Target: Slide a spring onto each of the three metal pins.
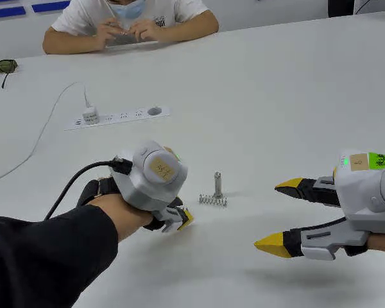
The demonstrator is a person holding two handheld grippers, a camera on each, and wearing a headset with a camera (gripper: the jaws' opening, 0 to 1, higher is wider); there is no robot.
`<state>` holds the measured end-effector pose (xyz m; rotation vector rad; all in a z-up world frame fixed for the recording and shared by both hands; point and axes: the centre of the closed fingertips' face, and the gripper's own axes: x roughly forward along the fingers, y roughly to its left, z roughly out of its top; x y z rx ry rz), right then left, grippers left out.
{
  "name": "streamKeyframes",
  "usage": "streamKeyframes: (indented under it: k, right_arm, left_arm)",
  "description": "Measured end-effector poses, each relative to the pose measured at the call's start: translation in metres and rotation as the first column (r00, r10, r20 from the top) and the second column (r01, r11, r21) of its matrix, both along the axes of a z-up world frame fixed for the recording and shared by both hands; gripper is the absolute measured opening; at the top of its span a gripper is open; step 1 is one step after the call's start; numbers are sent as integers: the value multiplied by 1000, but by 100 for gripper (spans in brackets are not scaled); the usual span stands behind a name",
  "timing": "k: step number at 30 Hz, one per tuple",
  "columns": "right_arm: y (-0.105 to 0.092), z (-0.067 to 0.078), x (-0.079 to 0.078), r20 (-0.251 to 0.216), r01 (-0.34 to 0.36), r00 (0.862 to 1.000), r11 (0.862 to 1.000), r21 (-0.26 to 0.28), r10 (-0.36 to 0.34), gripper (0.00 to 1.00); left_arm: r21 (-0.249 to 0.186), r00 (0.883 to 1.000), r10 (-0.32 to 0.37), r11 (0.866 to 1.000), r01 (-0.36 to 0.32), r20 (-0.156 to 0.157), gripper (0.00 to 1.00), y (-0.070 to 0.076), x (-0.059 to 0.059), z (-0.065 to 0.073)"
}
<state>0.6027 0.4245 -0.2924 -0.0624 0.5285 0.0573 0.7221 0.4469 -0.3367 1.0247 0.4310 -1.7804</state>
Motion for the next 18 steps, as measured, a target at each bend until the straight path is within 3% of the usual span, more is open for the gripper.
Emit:
streamKeyframes:
  k: [18]
  right_arm:
    - [1, 1, 2, 8, -4, 1000, 1000, 8, 4, 66]
  left_arm:
    - [32, 1000, 9, 999, -9, 9, 17, 13, 4, -6]
